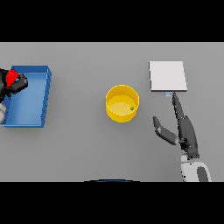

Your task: Pick up the red beaker and tilt it to pour out 1 green nut into yellow bowl. Pick up the yellow bowl and place it on the metallic measuring scale.

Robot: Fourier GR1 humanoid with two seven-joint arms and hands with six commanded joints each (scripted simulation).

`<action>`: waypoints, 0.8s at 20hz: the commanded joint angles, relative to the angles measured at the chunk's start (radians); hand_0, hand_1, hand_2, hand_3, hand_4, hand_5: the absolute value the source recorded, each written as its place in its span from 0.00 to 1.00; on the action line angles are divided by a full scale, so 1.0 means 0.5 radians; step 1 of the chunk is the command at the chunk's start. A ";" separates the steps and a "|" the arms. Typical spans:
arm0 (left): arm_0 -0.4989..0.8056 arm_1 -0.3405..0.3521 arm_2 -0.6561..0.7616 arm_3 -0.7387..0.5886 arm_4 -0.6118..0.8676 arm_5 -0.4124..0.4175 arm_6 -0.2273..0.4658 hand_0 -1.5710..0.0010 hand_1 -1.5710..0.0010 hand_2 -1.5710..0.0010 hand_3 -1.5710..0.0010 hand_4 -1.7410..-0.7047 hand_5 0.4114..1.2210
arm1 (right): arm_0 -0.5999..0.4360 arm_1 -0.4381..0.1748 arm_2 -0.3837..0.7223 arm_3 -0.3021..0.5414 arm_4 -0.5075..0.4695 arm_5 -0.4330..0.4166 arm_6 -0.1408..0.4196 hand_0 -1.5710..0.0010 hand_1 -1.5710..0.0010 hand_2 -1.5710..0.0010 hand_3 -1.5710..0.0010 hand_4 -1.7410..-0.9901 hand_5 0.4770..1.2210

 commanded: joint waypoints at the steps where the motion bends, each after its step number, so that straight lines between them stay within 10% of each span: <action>1: 0.012 0.030 0.003 -0.025 0.059 -0.071 0.009 0.26 0.40 0.39 0.43 0.60 0.45 | 0.005 -0.003 0.000 -0.004 0.004 -0.002 0.002 1.00 1.00 1.00 1.00 0.74 0.25; 7: 0.020 0.107 -0.026 -0.108 0.203 -0.279 -0.001 0.81 0.84 0.84 0.85 0.88 0.34 | 0.016 0.007 0.032 -0.038 0.046 -0.014 0.043 1.00 1.00 1.00 1.00 0.74 0.25; 16: -0.026 0.061 0.038 -0.062 0.213 -0.214 -0.156 0.97 0.98 0.98 0.98 0.93 0.32 | -0.031 -0.056 0.088 -0.046 0.152 0.019 0.098 1.00 1.00 1.00 1.00 0.75 0.27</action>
